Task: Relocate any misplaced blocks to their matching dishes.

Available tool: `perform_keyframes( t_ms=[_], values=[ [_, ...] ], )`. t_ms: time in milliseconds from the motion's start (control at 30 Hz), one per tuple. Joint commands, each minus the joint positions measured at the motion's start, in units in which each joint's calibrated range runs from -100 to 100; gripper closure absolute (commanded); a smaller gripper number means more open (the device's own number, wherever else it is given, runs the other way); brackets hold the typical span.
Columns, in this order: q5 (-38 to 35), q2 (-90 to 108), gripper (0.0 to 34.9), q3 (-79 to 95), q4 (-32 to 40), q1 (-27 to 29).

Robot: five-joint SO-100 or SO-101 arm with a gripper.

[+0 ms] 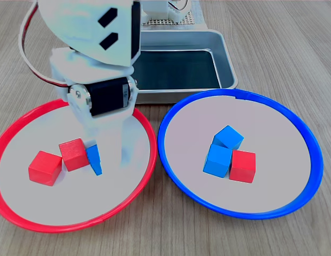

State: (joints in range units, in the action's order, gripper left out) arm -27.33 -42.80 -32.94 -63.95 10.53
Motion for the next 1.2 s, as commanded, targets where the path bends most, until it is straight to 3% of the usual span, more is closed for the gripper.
perform_keyframes(
  t_ms=[0,200,733,900,1167],
  values=[
    [-0.49,0.37,25.5,-2.43,1.26,-0.51],
    [-1.03,0.45,34.6,-1.88,1.09,-0.88],
    [-0.63,10.0,34.6,1.03,-1.14,-2.39],
    [0.68,13.67,34.6,0.58,-1.05,-6.63],
    [4.49,16.91,34.6,3.31,-2.29,-17.92]
  ],
)
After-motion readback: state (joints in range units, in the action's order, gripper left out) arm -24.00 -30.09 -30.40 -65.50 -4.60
